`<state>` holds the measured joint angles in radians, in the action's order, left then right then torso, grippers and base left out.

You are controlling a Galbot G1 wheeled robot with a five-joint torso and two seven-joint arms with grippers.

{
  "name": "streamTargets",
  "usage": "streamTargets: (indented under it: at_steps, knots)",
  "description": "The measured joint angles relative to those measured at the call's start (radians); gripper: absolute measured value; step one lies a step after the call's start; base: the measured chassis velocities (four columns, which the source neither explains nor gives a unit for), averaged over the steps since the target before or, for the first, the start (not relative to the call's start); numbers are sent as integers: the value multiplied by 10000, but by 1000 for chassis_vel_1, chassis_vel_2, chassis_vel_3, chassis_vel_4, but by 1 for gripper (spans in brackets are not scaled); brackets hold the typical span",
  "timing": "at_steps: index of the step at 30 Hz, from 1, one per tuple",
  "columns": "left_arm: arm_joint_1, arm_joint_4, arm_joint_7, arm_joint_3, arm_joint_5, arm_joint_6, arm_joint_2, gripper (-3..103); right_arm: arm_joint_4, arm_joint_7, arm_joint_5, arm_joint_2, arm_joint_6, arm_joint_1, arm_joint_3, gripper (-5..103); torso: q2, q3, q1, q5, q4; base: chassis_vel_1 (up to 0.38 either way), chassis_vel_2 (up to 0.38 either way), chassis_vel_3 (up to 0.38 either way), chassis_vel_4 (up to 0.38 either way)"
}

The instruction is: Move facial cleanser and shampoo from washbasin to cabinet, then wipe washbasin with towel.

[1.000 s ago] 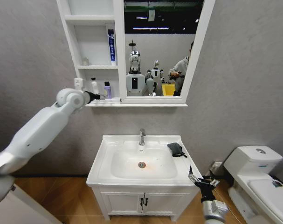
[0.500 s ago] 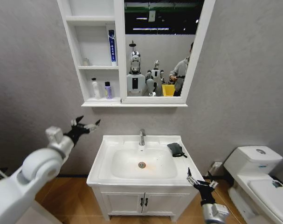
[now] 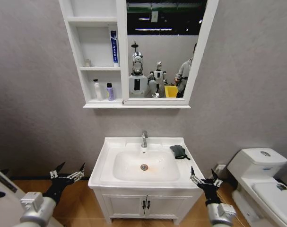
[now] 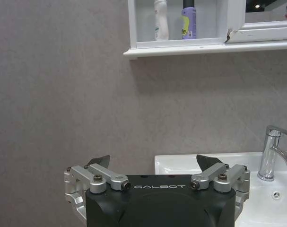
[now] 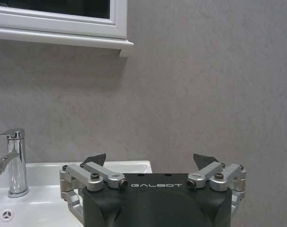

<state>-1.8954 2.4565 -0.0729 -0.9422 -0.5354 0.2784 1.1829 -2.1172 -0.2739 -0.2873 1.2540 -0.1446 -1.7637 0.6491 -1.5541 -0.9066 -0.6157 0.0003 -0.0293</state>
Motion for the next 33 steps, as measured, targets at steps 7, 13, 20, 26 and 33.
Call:
streamTargets:
  at_steps: [7,13,20,26,33]
  knots:
    - [-258,305,31,270,424,71,891,100,168,34,-427,-417,264,383,-99,100,1,0,0,1,3,0,0,0,0]
    - [-242,308,34,314,433,86,897,100,602,-237,-1599,-1515,1019,1394,-140,100,1,0,0,-1,1,0,0,0,0]
    - [-210,284,29,336,408,97,857,100,2705,-491,-3657,-3265,2412,4354,-909,100,2,-2,-2,-1,1,0,0,0,0]
    - [-197,271,25,343,390,102,841,100,5176,-803,-4946,-3396,3313,7478,-2833,100,2,-3,-2,-3,5,0,0,0,0]
    - [-189,265,23,349,379,105,828,100,7108,-813,-5215,-2969,3971,9422,-4536,100,3,-3,-3,-1,1,0,0,0,0]
